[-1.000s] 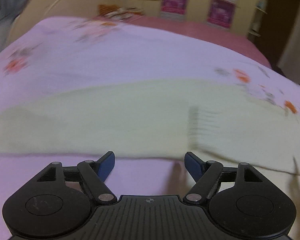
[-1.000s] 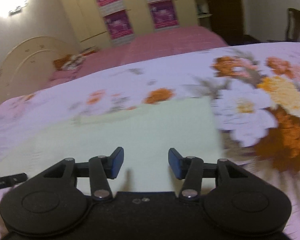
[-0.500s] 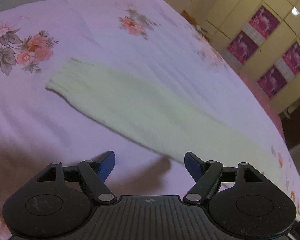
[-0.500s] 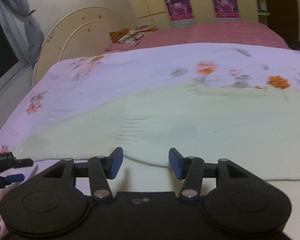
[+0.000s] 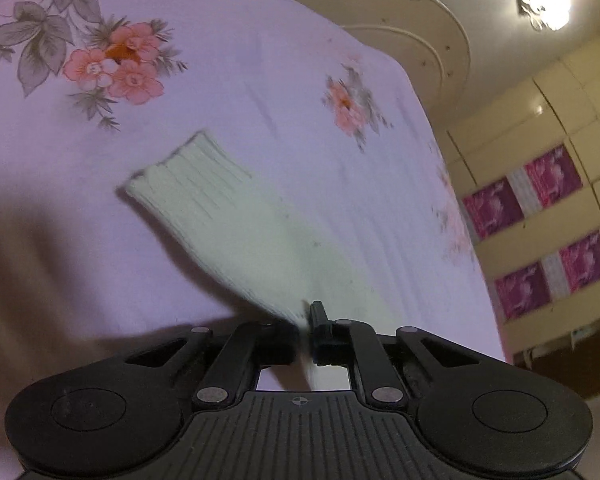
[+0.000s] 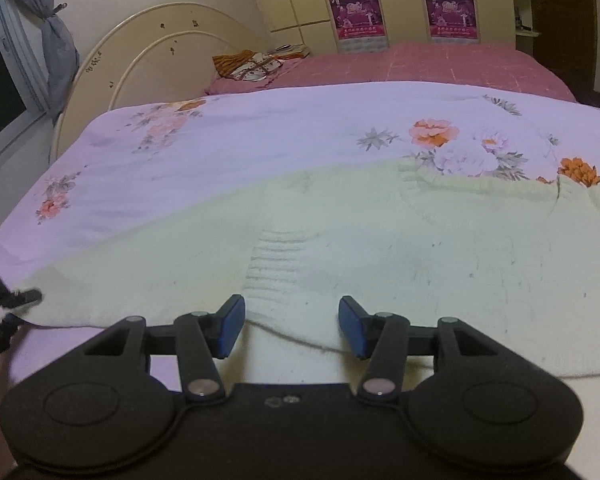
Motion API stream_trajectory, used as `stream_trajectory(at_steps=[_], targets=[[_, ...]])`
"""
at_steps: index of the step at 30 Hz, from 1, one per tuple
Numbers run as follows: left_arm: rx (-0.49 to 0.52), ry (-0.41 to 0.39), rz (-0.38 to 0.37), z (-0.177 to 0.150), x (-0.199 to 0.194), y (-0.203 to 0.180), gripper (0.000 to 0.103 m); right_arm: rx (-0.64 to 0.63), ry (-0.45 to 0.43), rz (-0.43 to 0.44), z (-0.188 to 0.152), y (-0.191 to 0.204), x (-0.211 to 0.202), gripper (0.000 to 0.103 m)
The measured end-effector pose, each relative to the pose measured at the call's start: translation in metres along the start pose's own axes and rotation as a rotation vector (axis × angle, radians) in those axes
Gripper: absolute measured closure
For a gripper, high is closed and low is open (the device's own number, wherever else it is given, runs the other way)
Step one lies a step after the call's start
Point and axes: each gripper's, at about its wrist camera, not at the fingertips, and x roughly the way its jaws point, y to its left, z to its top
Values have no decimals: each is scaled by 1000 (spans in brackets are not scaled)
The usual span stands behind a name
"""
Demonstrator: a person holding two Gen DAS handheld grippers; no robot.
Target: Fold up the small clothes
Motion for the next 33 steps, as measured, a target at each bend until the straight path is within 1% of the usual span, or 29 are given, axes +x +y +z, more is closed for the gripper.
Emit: stream_trajectory(at_steps=[2, 4, 5, 7, 9, 10, 11, 12, 13, 14, 17, 19, 22, 24, 26, 27, 28, 29, 30, 31, 32, 33], targets=[[67, -31, 5, 1, -1, -13, 94, -10, -4, -13, 1, 1, 2, 52], [142, -54, -22, -1, -9, -30, 94, -13, -17, -23, 1, 0, 1, 52], [189, -65, -46, -4, -15, -43, 94, -17, -18, -32, 1, 0, 2, 51], [294, -72, -100, -9, -19, -75, 94, -41, 21, -74, -4, 0, 11, 52], [382, -58, -162, -19, -21, -108, 94, -107, 21, -93, -9, 6, 16, 50], [431, -44, -202, -27, -22, -128, 94, -130, 27, -99, -8, 10, 16, 48], [472, -26, -240, -37, -29, -145, 94, -125, 29, -91, -7, 10, 14, 48], [516, 4, -284, -49, -27, -165, 94, -84, 18, -63, -4, 5, 9, 51], [560, 36, -330, -64, -27, -184, 94, -20, -10, -25, -2, -4, -1, 51], [600, 60, -365, -80, -27, -201, 94, 21, -33, -12, 0, -12, -9, 50], [713, 145, -476, -140, -26, -252, 94, 100, -79, -13, 4, -41, -36, 50], [771, 230, -531, -186, -19, -279, 94, 137, -98, -43, 3, -65, -53, 50], [874, 369, -550, -258, -11, -304, 94, 201, -121, -93, -5, -103, -77, 50], [961, 449, -524, -299, -3, -314, 94, 235, -121, -132, -16, -126, -90, 50], [1016, 512, -476, -324, 0, -319, 93, 258, -115, -160, -26, -143, -98, 50], [1004, 544, -461, -328, -2, -319, 93, 274, -108, -166, -31, -151, -102, 49], [972, 566, -464, -327, -7, -317, 91, 290, -104, -164, -36, -157, -105, 48], [948, 575, -475, -323, -10, -320, 69, 300, -103, -161, -38, -160, -106, 48], [933, 564, -485, -316, -13, -322, 35, 307, -102, -155, -41, -163, -108, 47], [925, 515, -485, -309, -24, -321, 22, 311, -99, -145, -43, -164, -108, 46], [914, 452, -489, -302, -39, -308, 11, 316, -98, -131, -44, -162, -108, 46], [905, 402, -489, -290, -46, -304, 10, 316, -99, -116, -44, -159, -107, 46]])
